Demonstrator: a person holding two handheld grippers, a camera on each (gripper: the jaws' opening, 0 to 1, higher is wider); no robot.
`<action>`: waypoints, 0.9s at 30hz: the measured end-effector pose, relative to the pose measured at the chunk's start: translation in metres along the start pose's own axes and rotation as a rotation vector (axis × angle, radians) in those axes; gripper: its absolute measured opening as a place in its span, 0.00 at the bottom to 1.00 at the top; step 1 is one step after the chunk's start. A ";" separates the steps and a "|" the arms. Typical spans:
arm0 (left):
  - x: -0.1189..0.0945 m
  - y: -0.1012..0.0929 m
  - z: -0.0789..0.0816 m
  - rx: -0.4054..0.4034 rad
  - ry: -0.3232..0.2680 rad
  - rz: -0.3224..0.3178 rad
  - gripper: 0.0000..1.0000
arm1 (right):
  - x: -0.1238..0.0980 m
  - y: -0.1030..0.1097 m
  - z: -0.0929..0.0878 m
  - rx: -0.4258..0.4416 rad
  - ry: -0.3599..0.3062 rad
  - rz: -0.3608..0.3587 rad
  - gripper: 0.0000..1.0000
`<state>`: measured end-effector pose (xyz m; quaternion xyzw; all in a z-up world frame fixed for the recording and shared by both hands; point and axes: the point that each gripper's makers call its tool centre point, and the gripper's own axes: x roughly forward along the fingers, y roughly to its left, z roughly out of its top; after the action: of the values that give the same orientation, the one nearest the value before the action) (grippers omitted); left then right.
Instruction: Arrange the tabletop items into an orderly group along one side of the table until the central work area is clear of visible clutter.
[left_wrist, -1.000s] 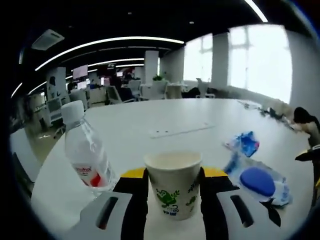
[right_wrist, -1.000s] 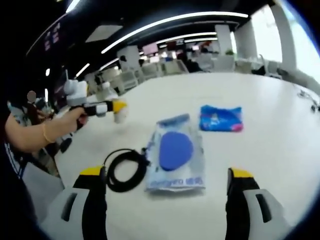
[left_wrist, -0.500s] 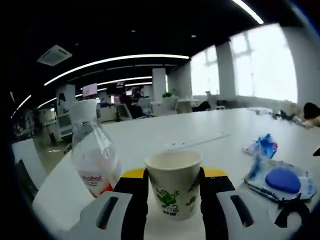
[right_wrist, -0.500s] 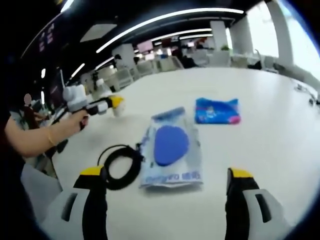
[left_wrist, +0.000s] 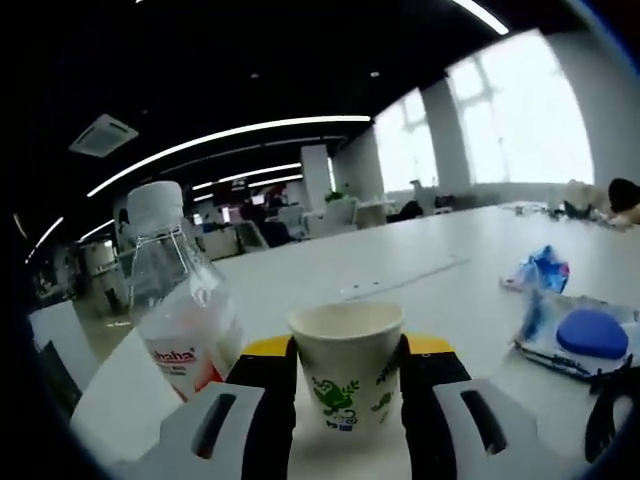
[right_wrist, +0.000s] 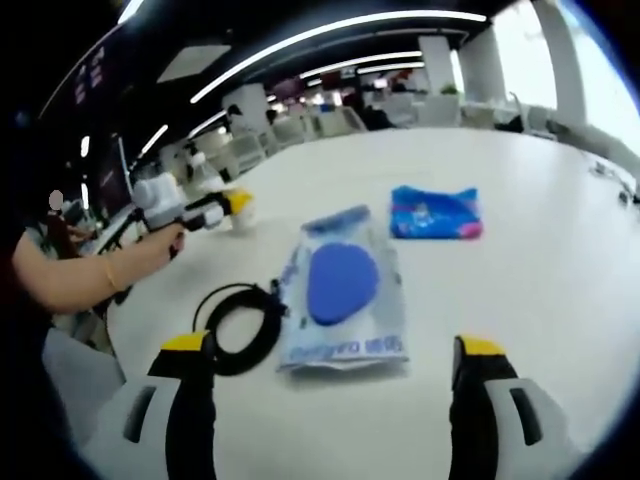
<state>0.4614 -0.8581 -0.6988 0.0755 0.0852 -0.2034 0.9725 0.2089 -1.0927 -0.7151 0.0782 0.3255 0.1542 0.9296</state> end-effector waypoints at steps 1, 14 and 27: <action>0.000 0.002 0.001 -0.019 -0.016 0.009 0.38 | 0.000 0.000 0.000 0.000 0.001 0.000 0.97; -0.007 -0.003 -0.008 -0.015 0.027 0.028 0.39 | 0.000 0.000 -0.002 -0.003 0.006 -0.002 0.96; -0.007 -0.003 -0.012 -0.028 0.047 0.038 0.41 | 0.001 0.000 -0.006 0.003 0.015 0.001 0.96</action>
<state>0.4523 -0.8561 -0.7100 0.0681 0.1092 -0.1816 0.9749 0.2059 -1.0923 -0.7200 0.0788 0.3327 0.1550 0.9269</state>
